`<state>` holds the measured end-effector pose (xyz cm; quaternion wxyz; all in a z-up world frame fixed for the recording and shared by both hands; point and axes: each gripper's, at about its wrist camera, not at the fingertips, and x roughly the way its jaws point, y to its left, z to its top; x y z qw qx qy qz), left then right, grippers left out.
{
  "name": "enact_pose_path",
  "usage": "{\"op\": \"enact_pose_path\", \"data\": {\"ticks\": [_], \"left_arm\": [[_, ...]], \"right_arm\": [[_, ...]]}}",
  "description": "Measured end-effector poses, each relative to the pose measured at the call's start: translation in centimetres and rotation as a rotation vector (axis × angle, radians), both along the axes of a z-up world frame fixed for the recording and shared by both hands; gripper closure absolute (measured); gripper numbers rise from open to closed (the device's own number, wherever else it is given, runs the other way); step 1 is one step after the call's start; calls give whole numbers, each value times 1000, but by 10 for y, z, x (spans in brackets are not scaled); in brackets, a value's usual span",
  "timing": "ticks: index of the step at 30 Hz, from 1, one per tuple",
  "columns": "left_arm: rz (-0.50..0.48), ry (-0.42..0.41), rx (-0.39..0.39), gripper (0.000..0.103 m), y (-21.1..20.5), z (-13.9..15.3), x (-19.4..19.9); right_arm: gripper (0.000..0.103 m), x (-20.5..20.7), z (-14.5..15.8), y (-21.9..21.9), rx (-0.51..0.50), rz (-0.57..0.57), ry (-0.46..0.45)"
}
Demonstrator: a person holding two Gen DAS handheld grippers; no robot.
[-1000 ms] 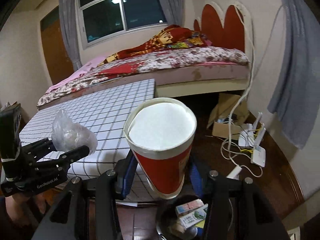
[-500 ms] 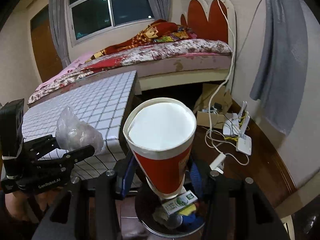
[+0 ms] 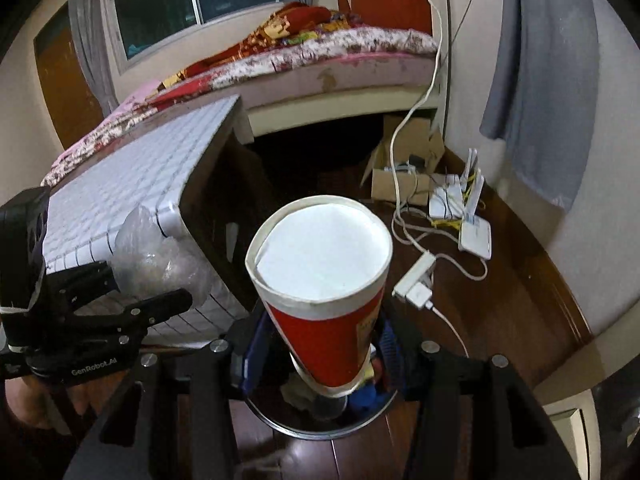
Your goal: Collect trash
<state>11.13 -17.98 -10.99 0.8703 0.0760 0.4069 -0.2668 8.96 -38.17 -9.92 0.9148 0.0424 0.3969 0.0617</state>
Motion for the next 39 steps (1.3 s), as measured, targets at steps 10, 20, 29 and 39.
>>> {"op": "enact_pose_path", "data": {"ticks": [10,20,29,39], "left_arm": [[-53,105,32,55,-20,-37,10],[-60,191,14,53,-30,-61,31],[104,192,59,1,-2,-81,30],[156,131,77,1,11,-72,20]], "right_arm": [[49,20,-53,-11,6,37,128],[48,37,-87,-9,7,84,224],[2,45,-102,-29,-22,-6,246],[1,38,-104,-17,-49,-37,248]]}}
